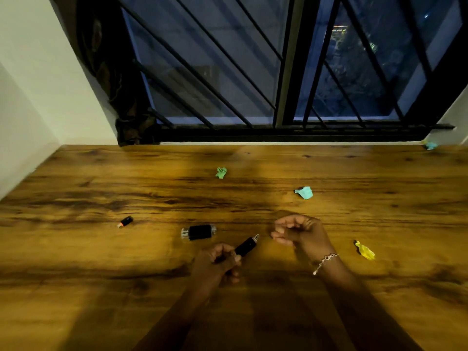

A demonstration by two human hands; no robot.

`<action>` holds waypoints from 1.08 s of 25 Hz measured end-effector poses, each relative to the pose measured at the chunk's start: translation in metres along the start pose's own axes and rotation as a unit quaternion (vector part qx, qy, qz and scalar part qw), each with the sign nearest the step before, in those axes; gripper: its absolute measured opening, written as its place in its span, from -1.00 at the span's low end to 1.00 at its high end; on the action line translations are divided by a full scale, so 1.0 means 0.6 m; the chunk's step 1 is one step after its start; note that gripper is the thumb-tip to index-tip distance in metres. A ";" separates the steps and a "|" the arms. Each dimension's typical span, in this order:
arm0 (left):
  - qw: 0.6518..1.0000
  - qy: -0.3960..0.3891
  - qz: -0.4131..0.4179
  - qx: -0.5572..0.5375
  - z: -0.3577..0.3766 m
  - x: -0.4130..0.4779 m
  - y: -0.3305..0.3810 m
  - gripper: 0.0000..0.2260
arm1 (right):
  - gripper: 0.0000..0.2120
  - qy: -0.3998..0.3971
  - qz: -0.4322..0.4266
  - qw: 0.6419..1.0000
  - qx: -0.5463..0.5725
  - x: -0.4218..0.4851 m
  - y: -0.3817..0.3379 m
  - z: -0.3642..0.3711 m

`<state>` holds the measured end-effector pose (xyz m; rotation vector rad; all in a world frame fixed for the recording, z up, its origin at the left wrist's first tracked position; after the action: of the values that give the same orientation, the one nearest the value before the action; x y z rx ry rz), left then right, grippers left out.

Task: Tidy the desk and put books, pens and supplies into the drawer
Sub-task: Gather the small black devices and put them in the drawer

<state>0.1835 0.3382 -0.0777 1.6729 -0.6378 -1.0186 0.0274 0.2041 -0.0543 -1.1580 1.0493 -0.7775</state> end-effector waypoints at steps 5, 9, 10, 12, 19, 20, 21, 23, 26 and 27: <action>1.000 -0.004 0.000 0.005 0.000 0.002 0.000 -0.91 | -0.84 -0.012 0.004 0.998 0.054 -0.018 0.018 0.040; 1.000 -0.009 -0.003 0.004 0.000 0.002 -0.001 -0.91 | -0.82 -0.007 -0.008 0.998 0.056 -0.014 0.021 0.045; 1.000 -0.009 -0.005 0.005 0.000 0.001 -0.001 -0.90 | -0.80 -0.017 -0.011 0.999 0.050 -0.015 0.021 0.049; 1.000 -0.009 -0.003 0.006 0.001 0.001 0.000 -0.89 | -0.79 -0.033 -0.015 0.999 0.024 -0.018 0.020 0.057; 1.000 0.007 -0.005 0.003 -0.002 0.003 -0.002 -0.89 | -0.76 -0.037 -0.023 0.998 -0.049 -0.016 0.036 0.063; 1.000 0.010 -0.007 0.001 -0.001 0.003 -0.003 -0.89 | -0.75 -0.033 -0.022 0.998 -0.051 -0.016 0.040 0.065; 1.000 0.013 -0.009 -0.002 -0.001 0.003 -0.004 -0.88 | -0.75 -0.028 -0.020 0.998 -0.053 -0.015 0.043 0.066; 1.000 0.022 -0.010 -0.004 -0.001 0.002 -0.003 -0.87 | -0.75 -0.028 -0.024 0.998 -0.060 -0.011 0.042 0.069; 0.999 0.041 0.000 -0.003 -0.001 0.001 -0.004 -0.87 | -0.73 -0.030 -0.052 0.993 -0.104 -0.005 0.032 0.069; 0.999 0.049 0.010 0.007 -0.001 0.002 -0.005 -0.88 | -0.71 -0.026 -0.057 0.991 -0.118 -0.004 0.032 0.068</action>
<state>0.1844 0.3386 -0.0806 1.7132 -0.5976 -0.9138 0.0645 0.2248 -0.0697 -1.4424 1.0591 -0.7222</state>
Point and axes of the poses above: each hand's wrist, its own x-axis towards the middle knuckle, its own z-axis out of the palm, y = z × x, the point moved 7 cm from there along x, towards the middle knuckle, and after that the axes turned 5 degrees about y, right-handed, at the moved point
